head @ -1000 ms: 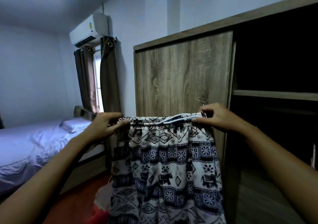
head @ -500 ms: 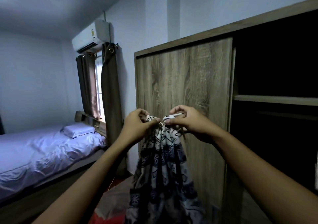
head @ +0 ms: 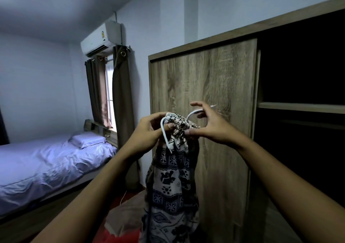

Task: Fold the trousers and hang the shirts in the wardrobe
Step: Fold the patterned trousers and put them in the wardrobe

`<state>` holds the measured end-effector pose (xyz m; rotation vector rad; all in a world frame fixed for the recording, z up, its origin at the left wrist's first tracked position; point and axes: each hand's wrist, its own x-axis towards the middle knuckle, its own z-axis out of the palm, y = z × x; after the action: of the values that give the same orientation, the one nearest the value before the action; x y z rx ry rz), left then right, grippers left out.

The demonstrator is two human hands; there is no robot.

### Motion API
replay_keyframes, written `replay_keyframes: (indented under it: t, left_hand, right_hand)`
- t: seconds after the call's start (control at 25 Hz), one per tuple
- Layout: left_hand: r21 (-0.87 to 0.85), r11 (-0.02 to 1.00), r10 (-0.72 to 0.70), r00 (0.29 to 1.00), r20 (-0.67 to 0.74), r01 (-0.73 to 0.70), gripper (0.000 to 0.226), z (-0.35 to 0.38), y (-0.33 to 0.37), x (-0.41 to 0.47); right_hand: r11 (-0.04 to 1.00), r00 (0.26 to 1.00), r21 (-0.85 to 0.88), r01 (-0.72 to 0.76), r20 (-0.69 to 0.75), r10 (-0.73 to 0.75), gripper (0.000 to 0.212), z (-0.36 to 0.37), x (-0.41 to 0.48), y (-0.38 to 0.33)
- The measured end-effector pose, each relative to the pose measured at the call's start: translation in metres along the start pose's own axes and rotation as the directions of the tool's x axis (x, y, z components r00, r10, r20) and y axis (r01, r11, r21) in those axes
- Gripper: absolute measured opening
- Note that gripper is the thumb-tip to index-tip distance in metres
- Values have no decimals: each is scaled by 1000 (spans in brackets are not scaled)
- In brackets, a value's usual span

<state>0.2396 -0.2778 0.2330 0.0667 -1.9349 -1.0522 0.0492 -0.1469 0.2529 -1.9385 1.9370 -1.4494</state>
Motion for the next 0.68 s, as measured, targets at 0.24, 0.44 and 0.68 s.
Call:
replay_keyframes:
  t: [0.24, 0.44, 0.68]
  left_hand:
    - [12, 998, 65, 998, -20, -65, 30, -9, 2, -15]
    - [191, 961, -257, 905, 340, 201, 29, -22, -57, -54]
    - [-43, 865, -452, 813, 367, 500, 34, -20, -117, -98]
  right_hand:
    - [945, 974, 290, -152, 205, 94, 32, 6, -8, 4]
    - [911, 995, 406, -74, 84, 44, 18, 6, -10, -2]
    - [885, 968, 399, -238, 167, 185, 38, -5, -22, 19]
